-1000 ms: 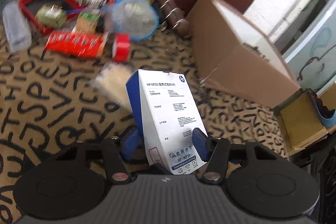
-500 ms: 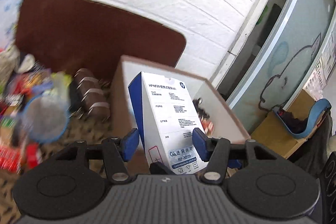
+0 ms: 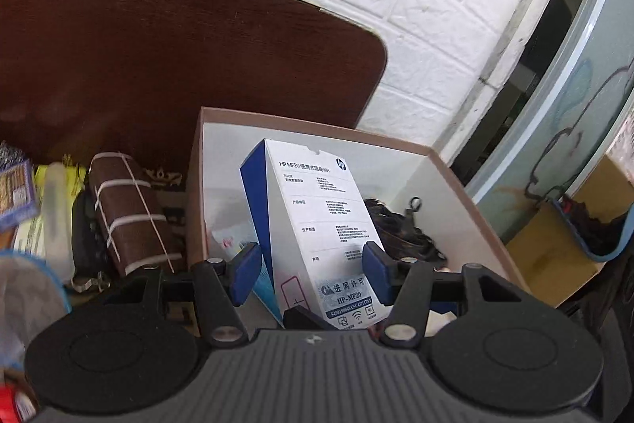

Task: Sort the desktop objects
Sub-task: 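Carry the white box into the cardboard box and open the left gripper, then withdraw the left gripper from the cardboard box back to the table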

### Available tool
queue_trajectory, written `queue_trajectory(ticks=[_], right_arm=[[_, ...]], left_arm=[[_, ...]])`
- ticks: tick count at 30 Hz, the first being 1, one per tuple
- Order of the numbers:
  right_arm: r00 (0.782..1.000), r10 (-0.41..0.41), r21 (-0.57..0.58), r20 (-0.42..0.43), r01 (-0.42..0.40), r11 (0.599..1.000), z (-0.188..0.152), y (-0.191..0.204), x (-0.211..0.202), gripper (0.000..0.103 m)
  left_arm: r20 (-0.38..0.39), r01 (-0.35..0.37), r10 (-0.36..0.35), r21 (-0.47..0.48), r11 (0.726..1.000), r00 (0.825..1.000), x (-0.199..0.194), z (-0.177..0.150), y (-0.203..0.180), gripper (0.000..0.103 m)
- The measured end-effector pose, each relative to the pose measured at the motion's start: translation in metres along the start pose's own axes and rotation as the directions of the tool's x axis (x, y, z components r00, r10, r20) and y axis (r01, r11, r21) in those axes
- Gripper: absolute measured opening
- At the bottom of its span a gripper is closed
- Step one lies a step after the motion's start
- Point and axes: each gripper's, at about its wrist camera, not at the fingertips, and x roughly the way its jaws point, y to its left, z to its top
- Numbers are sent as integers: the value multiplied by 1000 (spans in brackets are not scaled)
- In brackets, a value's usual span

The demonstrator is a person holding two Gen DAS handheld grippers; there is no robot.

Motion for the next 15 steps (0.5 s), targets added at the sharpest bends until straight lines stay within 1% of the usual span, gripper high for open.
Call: queue_trajectory(ticks=[4, 6, 8, 9, 10, 11, 12, 13, 15], right_arm=[[999, -2, 4, -49, 2, 1000, 10, -2, 19, 76], [997, -20, -12, -72, 19, 1000, 13, -1, 30, 75], [992, -27, -6, -124, 27, 1000, 17, -3, 42, 76], [990, -36, 3, -137, 37, 999, 19, -3, 43, 76], [990, -42, 3, -134, 42, 999, 20, -4, 42, 77], [991, -51, 0, -126, 51, 999, 19, -4, 39, 78], [991, -65, -2, -119, 66, 998, 18, -5, 37, 84], [990, -76, -3, -118, 77, 997, 17, -5, 35, 89], [991, -90, -1, -103, 91, 996, 13, -4, 29, 95]], left_arm=[[-6, -28, 28, 14, 1000, 1000, 16, 9, 6, 58], [-7, -33, 33, 27, 999, 999, 22, 12, 7, 62], [-13, -20, 20, 43, 999, 1000, 25, 14, 5, 70], [-12, 0, 0, 48, 999, 1000, 23, 14, 5, 77], [-7, 16, -16, 51, 999, 1000, 20, 13, 4, 81], [0, 20, -20, 51, 998, 1000, 17, 11, 3, 93], [6, 16, -16, 48, 999, 1000, 15, 11, 3, 95], [10, 23, -23, 44, 999, 1000, 12, 10, 3, 95], [-5, 28, -28, 24, 999, 1000, 8, 8, 3, 95]])
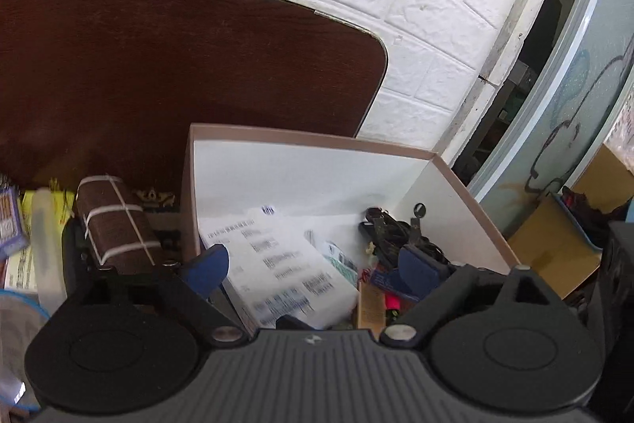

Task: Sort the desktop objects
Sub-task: 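Withdraw the left gripper from the cardboard box back to the table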

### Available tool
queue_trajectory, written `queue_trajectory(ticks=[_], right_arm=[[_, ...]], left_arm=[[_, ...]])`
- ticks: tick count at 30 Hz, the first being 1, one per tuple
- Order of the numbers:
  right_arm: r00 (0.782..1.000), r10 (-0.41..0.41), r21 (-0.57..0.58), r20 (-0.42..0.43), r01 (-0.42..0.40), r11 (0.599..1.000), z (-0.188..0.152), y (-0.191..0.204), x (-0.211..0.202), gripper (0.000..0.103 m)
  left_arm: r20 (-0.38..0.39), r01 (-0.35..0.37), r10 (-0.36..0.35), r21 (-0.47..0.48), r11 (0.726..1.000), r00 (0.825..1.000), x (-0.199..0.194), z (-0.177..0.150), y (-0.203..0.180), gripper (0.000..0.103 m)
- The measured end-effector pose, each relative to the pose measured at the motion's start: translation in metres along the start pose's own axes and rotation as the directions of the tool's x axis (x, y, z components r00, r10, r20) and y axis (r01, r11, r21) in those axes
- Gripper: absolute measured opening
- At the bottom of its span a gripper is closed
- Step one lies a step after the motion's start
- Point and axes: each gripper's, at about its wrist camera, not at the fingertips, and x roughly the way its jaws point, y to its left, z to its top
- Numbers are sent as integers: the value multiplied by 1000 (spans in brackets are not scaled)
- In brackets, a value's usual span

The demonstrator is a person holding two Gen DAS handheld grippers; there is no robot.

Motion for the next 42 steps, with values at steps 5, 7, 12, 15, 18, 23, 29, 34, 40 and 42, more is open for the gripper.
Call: queue_trajectory(ticks=[5, 7, 12, 15, 18, 23, 29, 34, 40, 42], right_arm=[[999, -25, -9, 37, 26, 1000, -15, 6, -18, 97], [998, -36, -17, 54, 37, 999, -20, 10, -28, 97], [993, -56, -34, 102, 60, 998, -34, 22, -56, 97], [989, -63, -41, 137, 69, 997, -41, 29, -75, 97], [981, -60, -51, 183, 70, 996, -51, 39, -98, 97], [970, -19, -63, 242, 35, 997, -71, 64, -131, 97], [970, 50, -104, 238, -25, 994, -112, 104, -142, 97], [978, 116, -146, 171, -91, 985, -147, 137, -127, 97], [979, 185, -219, 81, -163, 962, -173, 171, -101, 97], [978, 197, -241, 66, -176, 955, -176, 180, -92, 97]], left_arm=[[9, -7, 7, 0, 1000, 1000, -18, -12, -4, 96], [25, -27, 26, 35, 999, 999, -28, -19, -9, 96], [40, -47, 44, 72, 996, 998, -54, -35, -21, 96], [55, -43, 39, 77, 996, 998, -71, -45, -27, 96], [80, -47, 39, 94, 995, 996, -92, -58, -36, 96], [146, -34, 25, 58, 998, 989, -136, -92, -37, 96], [161, -55, 55, -4, 998, 985, -170, -144, -20, 96], [113, -99, 109, -91, 991, 988, -181, -184, 16, 96], [44, -201, 217, -230, 952, 975, -185, -208, 74, 96], [37, -228, 246, -265, 937, 969, -186, -210, 91, 96]])
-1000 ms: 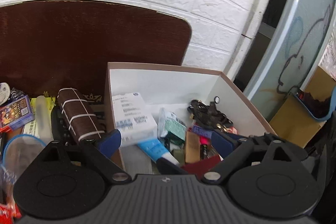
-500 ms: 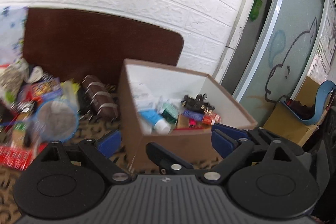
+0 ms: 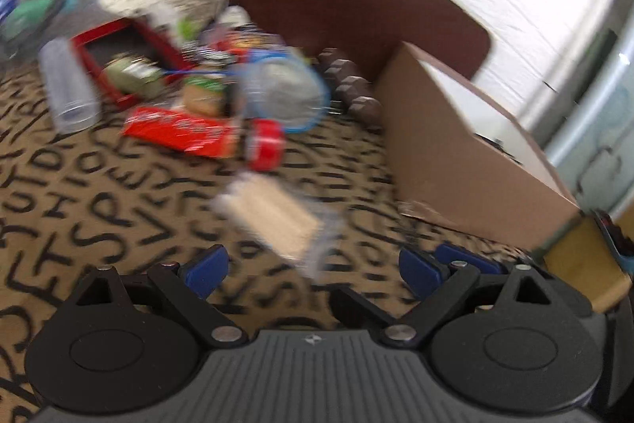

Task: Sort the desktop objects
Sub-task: 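Withdraw the left gripper from the cardboard box back to the table, then grasp the toothpick bag with the right gripper while the left gripper grasps the red tape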

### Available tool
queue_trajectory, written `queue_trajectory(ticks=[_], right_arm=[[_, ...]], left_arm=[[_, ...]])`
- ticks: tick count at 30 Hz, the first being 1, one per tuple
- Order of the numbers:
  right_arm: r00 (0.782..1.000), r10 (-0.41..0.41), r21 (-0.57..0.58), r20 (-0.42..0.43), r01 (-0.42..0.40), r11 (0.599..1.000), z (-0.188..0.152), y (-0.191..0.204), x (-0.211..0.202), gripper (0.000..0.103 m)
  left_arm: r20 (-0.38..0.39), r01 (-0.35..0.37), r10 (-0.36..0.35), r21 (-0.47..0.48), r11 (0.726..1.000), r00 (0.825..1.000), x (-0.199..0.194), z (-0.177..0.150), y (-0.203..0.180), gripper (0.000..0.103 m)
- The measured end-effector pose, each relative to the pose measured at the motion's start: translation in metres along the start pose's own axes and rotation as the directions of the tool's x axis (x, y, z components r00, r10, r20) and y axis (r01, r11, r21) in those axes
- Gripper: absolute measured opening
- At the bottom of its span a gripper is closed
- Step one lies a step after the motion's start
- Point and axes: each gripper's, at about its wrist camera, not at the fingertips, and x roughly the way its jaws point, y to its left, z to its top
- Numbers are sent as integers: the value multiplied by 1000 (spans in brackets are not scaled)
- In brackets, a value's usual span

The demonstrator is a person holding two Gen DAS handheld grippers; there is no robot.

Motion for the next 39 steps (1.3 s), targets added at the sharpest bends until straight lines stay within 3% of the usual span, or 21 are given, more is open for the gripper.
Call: queue_trajectory(ticks=[2, 7, 18, 20, 22, 26, 28, 34, 39], right_arm=[[1000, 19, -13, -10, -19, 1000, -1, 3, 8, 96], [997, 60, -79, -45, -63, 995, 3, 6, 30, 92], [986, 128, -178, -103, -145, 973, 20, 8, 77, 89], [984, 132, -176, -120, -152, 973, 22, 7, 83, 86], [981, 134, -169, -137, -157, 973, 21, 6, 88, 75], [982, 143, -158, -127, -162, 974, 17, 4, 87, 70], [982, 145, -158, -124, -164, 974, 16, 4, 85, 60], [980, 149, -158, -131, -169, 973, 13, 6, 76, 41], [979, 148, -125, -141, -166, 978, 11, 7, 71, 34]], left_arm=[[-2, -20, 20, -22, 1000, 1000, 2, 2, 12, 96], [-12, 6, -7, -60, 998, 1000, 10, 7, 30, 94], [-43, 30, -34, -99, 995, 999, 42, 29, 41, 84], [-36, 28, -31, -94, 995, 999, 46, 34, 40, 84], [-25, 28, -30, -78, 997, 999, 51, 41, 38, 84], [7, 29, -29, -40, 999, 1000, 60, 56, 29, 79], [18, 26, -25, -23, 999, 1000, 67, 62, 24, 76], [1, 26, -26, -19, 999, 1000, 83, 71, 22, 54], [-35, 9, -10, -12, 1000, 999, 93, 69, 26, 21]])
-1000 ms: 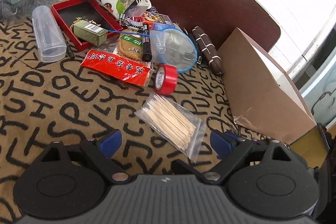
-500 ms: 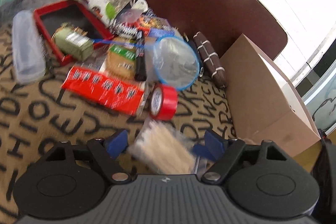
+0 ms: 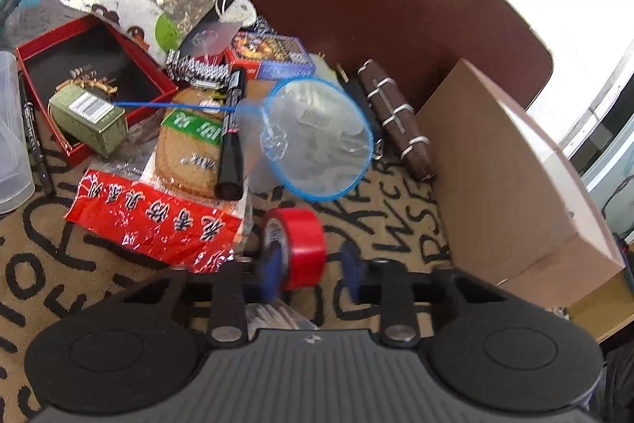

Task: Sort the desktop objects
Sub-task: 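Grasp the toothpick bag with the right gripper while the left gripper grasps the red tape, then carry the toothpick bag and red tape into the cardboard box and release both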

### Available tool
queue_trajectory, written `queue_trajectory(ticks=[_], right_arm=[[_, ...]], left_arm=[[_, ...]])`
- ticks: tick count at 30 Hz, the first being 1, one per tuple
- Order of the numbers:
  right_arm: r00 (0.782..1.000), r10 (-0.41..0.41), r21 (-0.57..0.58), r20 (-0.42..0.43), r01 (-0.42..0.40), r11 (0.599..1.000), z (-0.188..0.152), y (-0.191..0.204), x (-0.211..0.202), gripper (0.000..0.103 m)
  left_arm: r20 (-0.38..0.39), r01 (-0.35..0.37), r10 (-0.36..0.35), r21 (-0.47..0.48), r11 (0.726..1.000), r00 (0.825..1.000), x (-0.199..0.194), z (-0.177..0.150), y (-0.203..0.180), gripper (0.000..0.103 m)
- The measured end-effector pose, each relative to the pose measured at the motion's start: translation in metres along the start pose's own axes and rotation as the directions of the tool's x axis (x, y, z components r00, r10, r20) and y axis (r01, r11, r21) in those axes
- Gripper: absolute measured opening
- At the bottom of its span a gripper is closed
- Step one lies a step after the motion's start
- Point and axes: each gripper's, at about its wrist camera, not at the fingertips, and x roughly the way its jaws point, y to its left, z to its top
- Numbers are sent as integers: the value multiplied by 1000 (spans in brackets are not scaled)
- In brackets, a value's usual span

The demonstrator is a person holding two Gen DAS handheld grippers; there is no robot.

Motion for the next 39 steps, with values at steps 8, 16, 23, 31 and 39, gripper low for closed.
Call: queue_trajectory(ticks=[8, 16, 23, 31, 39], right_arm=[[1000, -1, 91, 7, 0, 996, -12, -2, -17, 21], [998, 40, 248, 39, -49, 967, -27, -15, -37, 16], [997, 21, 304, 75, -43, 952, -42, -21, -67, 15], [988, -49, 350, 147, -6, 937, -52, -44, -121, 13], [953, -172, 399, 249, 61, 915, -47, -84, -184, 13]], left_arm=[[-16, 25, -25, 12, 1000, 1000, -5, -6, 5, 20], [-15, 79, -79, 12, 997, 997, -38, -27, 1, 20], [-2, 119, -119, 40, 992, 993, -65, -41, -22, 20], [4, 217, -218, 63, 974, 976, -85, -40, -60, 20], [14, 325, -331, 152, 933, 944, -91, -20, -126, 20]])
